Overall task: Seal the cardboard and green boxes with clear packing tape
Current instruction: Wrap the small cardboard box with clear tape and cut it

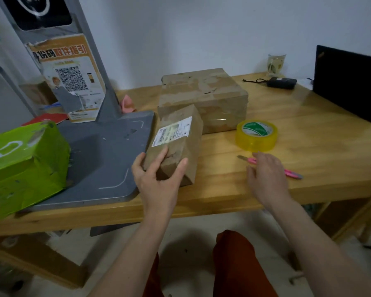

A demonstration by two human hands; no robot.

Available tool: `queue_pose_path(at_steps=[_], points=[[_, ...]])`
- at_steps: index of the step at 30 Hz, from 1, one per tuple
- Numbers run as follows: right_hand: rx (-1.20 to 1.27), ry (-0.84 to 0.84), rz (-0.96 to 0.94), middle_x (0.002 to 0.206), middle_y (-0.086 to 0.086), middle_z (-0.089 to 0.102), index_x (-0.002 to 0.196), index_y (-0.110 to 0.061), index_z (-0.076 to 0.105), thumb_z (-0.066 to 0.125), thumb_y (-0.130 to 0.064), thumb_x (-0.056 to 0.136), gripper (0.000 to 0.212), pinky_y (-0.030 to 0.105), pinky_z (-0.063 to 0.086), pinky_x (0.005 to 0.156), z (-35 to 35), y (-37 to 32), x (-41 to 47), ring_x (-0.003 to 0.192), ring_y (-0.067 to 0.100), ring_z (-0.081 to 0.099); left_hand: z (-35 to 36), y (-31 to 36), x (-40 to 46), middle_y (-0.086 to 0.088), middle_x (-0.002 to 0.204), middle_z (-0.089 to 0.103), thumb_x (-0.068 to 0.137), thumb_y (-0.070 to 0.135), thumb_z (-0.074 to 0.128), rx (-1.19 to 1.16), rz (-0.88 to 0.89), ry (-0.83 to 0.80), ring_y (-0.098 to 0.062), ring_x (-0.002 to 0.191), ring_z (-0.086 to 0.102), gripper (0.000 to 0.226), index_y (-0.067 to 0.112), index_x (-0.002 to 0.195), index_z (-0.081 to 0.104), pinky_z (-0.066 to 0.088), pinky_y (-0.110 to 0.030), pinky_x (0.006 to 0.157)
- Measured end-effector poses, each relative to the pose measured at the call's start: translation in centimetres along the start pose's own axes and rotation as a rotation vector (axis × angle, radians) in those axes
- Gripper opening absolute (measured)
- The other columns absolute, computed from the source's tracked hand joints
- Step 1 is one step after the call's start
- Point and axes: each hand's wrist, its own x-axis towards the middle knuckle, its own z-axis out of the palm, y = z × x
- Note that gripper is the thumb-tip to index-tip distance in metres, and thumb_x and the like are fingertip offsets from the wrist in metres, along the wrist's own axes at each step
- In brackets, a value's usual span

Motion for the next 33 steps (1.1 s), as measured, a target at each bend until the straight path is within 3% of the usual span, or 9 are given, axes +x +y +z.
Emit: queue_pose_path(at_steps=[5, 10, 15, 20, 22, 25, 28, 33], points=[[-0.016, -0.021, 0.044, 0.125, 0.014, 0.059, 0.129, -0.007, 0.056, 0.047, 0.0, 0.094, 0.036, 0.039, 0.034, 0.102, -0.2, 3.2, 2.0, 0.12, 0.03, 0.046, 2.3, -0.2, -0.4, 0.007, 0.146, 0.028, 0.073, 0.046, 0.077, -0.006, 0.015, -0.017, -0.009, 0.135, 0.029, 0.049, 0.042, 0.12, 0.064, 0.034, -0.014, 0.095], [-0.035, -0.007, 0.008, 0.114, 0.02, 0.057, 0.115, -0.004, 0.068, 0.049, 0.008, 0.09, 0.033, 0.041, 0.036, 0.094, -1.3, 5.6, 4.2, 0.112, 0.037, 0.048, 3.7, -0.5, -0.2, 0.004, 0.148, 0.027, 0.071, 0.047, 0.08, 0.076, 0.047, 0.024, -0.015, 0.141, 0.024, 0.054, 0.042, 0.122, 0.063, 0.03, -0.027, 0.104], [-0.005, 0.195, -0.071, 0.123, 0.023, 0.051, 0.121, 0.002, 0.06, 0.059, 0.003, 0.086, 0.035, 0.041, 0.036, 0.098, -1.6, 4.2, 5.5, 0.118, 0.038, 0.044, 5.1, -0.7, -1.0, 0.001, 0.154, 0.021, 0.067, 0.051, 0.081, 0.249, 0.109, 0.024, -0.019, 0.143, 0.017, 0.062, 0.036, 0.125, 0.065, 0.028, -0.035, 0.112], [-0.166, 0.001, -0.122, 0.146, 0.014, 0.037, 0.136, -0.008, 0.049, 0.065, -0.02, 0.089, 0.051, 0.039, 0.023, 0.113, -1.0, 2.4, 8.3, 0.138, 0.031, 0.026, 5.0, -0.1, -1.1, -0.001, 0.155, 0.02, 0.067, 0.064, 0.074, 0.481, 0.132, -0.018, -0.024, 0.141, 0.018, 0.073, 0.039, 0.133, 0.057, 0.028, -0.044, 0.113], [-0.18, -0.046, -0.085, 0.146, 0.012, 0.039, 0.135, -0.011, 0.049, 0.065, -0.019, 0.089, 0.049, 0.04, 0.026, 0.112, -0.9, 2.1, 9.0, 0.14, 0.029, 0.025, 4.5, 0.1, -0.8, 0.0, 0.155, 0.022, 0.069, 0.067, 0.07, 0.549, 0.145, -0.047, -0.024, 0.141, 0.018, 0.075, 0.04, 0.137, 0.052, 0.027, -0.044, 0.113], [-0.036, -0.101, -0.056, 0.138, 0.016, 0.048, 0.131, -0.009, 0.053, 0.067, -0.013, 0.087, 0.046, 0.038, 0.036, 0.104, -1.5, 2.1, 9.3, 0.133, 0.03, 0.038, 3.8, 0.1, -1.0, -0.001, 0.157, 0.018, 0.072, 0.065, 0.07, 0.575, 0.193, -0.068, -0.023, 0.144, 0.011, 0.08, 0.036, 0.143, 0.046, 0.024, -0.047, 0.117], [0.109, -0.046, -0.075, 0.129, 0.017, 0.052, 0.128, -0.011, 0.055, 0.069, -0.015, 0.087, 0.044, 0.034, 0.038, 0.092, -2.8, 1.4, 8.3, 0.121, 0.031, 0.047, 3.3, 0.2, -1.2, -0.001, 0.158, 0.016, 0.074, 0.054, 0.075, 0.488, 0.282, -0.028, -0.017, 0.146, 0.007, 0.082, 0.028, 0.145, 0.042, 0.025, -0.05, 0.117], [0.253, 0.023, -0.182, 0.113, 0.006, 0.054, 0.115, -0.018, 0.057, 0.072, -0.023, 0.086, 0.033, 0.027, 0.036, 0.072, -6.1, -1.7, 5.5, 0.1, 0.021, 0.049, 3.4, 2.5, -0.4, 0.005, 0.159, 0.02, 0.079, 0.043, 0.076, 0.319, 0.41, -0.036, -0.008, 0.147, 0.012, 0.087, 0.02, 0.151, 0.031, 0.022, -0.035, 0.119]])
